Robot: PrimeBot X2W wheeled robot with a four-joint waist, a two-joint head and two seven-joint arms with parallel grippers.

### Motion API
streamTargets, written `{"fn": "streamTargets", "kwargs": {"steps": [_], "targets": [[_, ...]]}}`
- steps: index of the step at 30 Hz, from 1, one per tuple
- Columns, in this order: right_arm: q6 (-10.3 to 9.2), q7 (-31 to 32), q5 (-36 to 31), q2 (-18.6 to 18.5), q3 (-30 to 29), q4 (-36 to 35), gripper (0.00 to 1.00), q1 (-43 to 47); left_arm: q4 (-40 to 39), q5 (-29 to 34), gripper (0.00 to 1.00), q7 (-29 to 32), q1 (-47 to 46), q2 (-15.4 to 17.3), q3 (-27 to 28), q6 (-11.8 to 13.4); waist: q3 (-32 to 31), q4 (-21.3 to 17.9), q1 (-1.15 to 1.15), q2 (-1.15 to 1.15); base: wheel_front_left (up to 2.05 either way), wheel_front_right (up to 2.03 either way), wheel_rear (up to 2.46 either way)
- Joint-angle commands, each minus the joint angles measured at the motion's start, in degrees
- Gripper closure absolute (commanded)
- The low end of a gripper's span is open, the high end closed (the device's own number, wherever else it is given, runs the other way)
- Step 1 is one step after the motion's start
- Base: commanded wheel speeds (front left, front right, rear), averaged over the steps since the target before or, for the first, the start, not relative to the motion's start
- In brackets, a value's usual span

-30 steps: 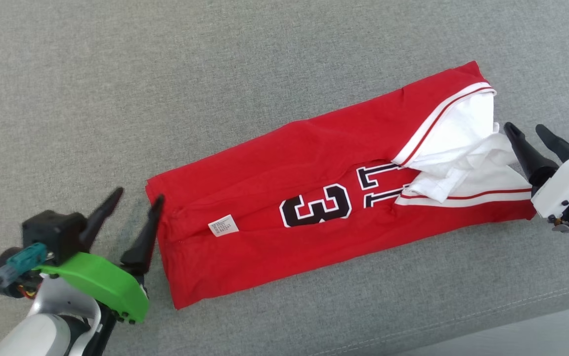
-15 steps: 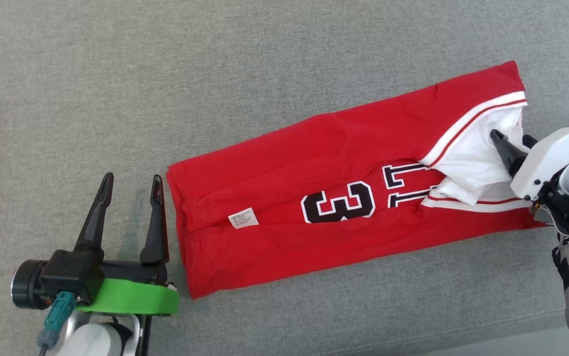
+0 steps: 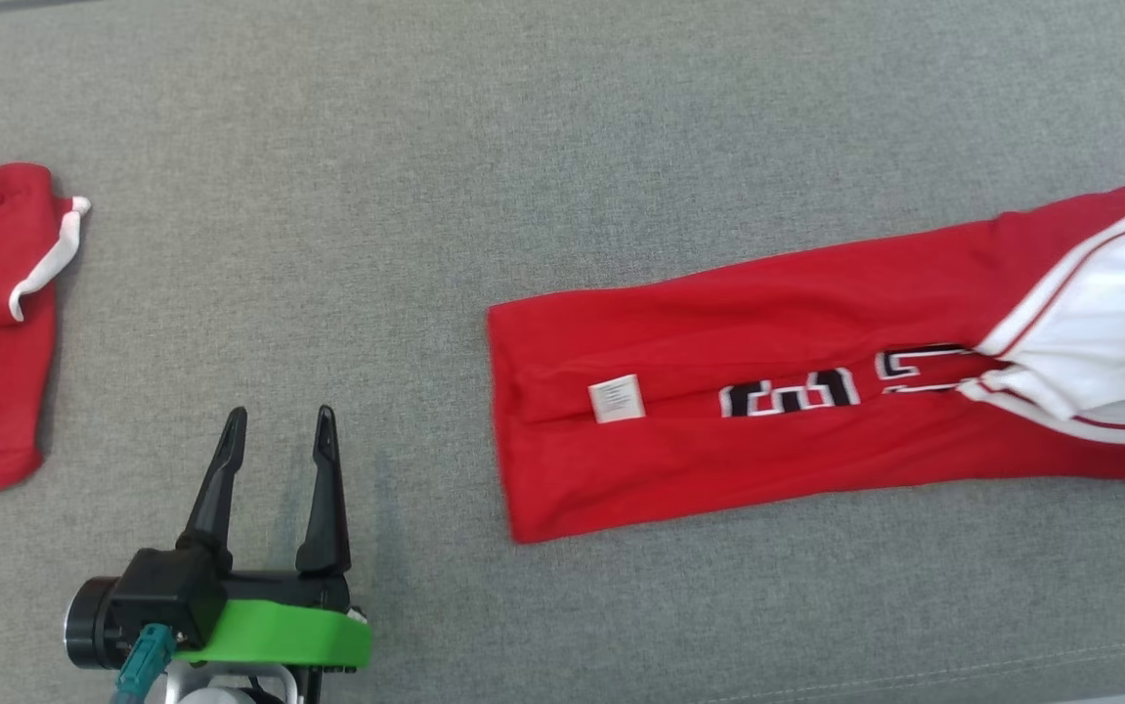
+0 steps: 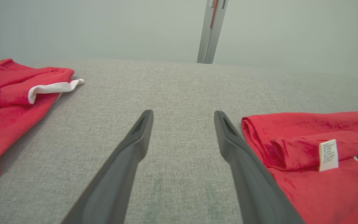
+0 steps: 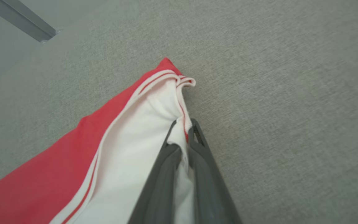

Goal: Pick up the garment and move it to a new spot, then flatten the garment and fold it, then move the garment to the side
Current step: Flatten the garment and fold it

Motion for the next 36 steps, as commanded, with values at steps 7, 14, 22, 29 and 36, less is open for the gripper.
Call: {"fn": "streamTargets", "kwargs": {"steps": [7,14,22,29,36], "targets": [[-0.08,1.9,0.4,-8.0,-2.3,-6.1,1.00,-0.9,2.9,3.5,0.00,-0.1,3.8,-4.7,6.0,-5.1,-5.4,1.7,0.00,0.00,0.00,0.00,0.00],[-0.08,9.0,6.1,-5.0,9.1,-22.3,1.00,5.5,4.4,4.3,0.00,-0.1,5.6,-7.0,8.5,-7.4,-8.0,1.5,0.00,0.00,0.00,0.00,0.00],[-0.07,8.2,3.2,7.2,22.2,-26.7,1.00,11.1,5.9,3.7,0.00,-0.1,4.9,-7.3,7.6,-8.0,-7.5,0.6,0.00,0.00,0.00,0.00,0.00],[-0.06,-0.7,-0.7,13.5,26.0,-20.0,1.00,13.6,5.4,4.5,0.00,-0.1,3.9,-7.3,8.4,-7.2,-8.1,2.1,0.00,0.00,0.00,0.00,0.00],[-0.06,-6.8,-1.2,15.3,28.9,-14.4,1.00,12.6,5.5,5.0,0.00,-0.2,5.1,-7.3,8.8,-7.5,-9.5,2.3,0.00,0.00,0.00,0.00,0.00]]}}
